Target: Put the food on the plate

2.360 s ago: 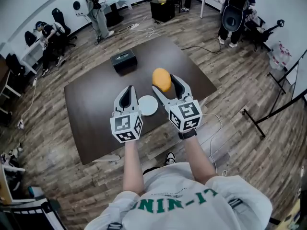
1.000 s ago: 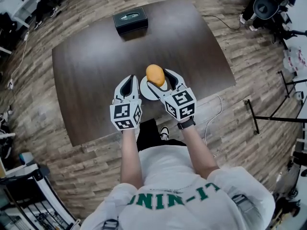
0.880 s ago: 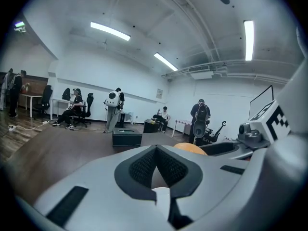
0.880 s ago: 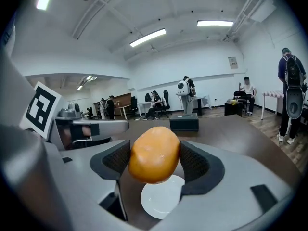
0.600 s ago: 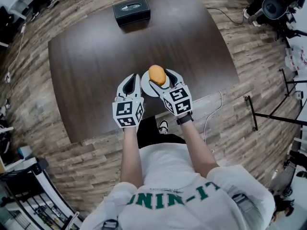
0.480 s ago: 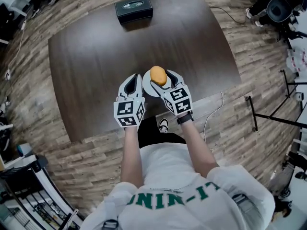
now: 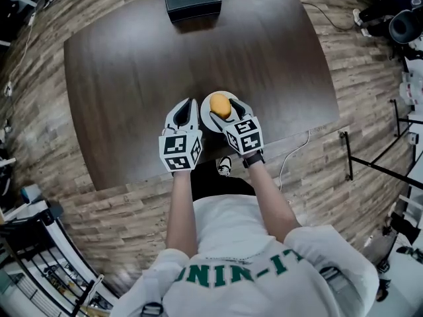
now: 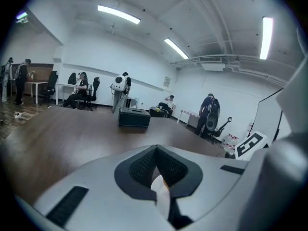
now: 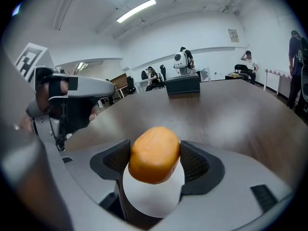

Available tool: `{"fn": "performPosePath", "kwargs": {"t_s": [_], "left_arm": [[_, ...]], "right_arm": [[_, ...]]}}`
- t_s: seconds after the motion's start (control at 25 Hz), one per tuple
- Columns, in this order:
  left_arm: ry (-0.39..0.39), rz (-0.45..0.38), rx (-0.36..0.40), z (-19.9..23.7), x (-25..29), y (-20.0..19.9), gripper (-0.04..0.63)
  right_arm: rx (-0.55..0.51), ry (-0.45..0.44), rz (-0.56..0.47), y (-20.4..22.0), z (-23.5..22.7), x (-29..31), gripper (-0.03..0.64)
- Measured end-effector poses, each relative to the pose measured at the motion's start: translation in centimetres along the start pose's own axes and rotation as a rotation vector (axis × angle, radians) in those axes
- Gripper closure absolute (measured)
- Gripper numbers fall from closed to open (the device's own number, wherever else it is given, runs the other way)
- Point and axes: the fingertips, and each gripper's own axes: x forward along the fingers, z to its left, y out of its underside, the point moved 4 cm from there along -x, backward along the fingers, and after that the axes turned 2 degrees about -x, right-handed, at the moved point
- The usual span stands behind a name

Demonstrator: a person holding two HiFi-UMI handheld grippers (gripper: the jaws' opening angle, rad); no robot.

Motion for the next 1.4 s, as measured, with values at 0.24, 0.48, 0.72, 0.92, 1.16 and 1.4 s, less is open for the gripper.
{"fn": "performPosePath", "kwargs": {"t_s": [0.24, 0.48, 0.72, 0.92, 1.16, 1.4], "left_arm": [[-0.003, 0.03, -0.014, 0.7, 1.4, 1.2, 0.584], [-0.001, 0.046, -0.021, 1.2, 2.3, 1.8, 0.584], [-0.001, 0.058, -0.015, 1.1, 2.7, 1.7, 0.584], [-0.004, 0.055, -0.005, 1.1, 2.4, 1.3, 0.584], [-0.01, 0.035, 0.015, 0.4, 0.8, 0.8, 0.584], [-0.005, -0.009, 0.048, -1.4, -1.1, -0.8, 0.584]], "right_arm": [[-0.007, -0.001, 0.045, 1.3, -0.4, 1.6, 0.279], [0.001, -0.01, 0.049, 1.5, -0.5, 2.3, 0.278], [0.026, -0.033, 0.051, 1.1, -0.3, 2.5, 0.164], [0.037, -0.018, 0.021, 0.2, -0.6, 1.6, 0.155], [0.047, 0.059, -0.047, -1.1, -1.8, -1.6, 0.161], [0.041, 0.139, -0.139, -2.7, -3.3, -6.2, 0.21]]}}
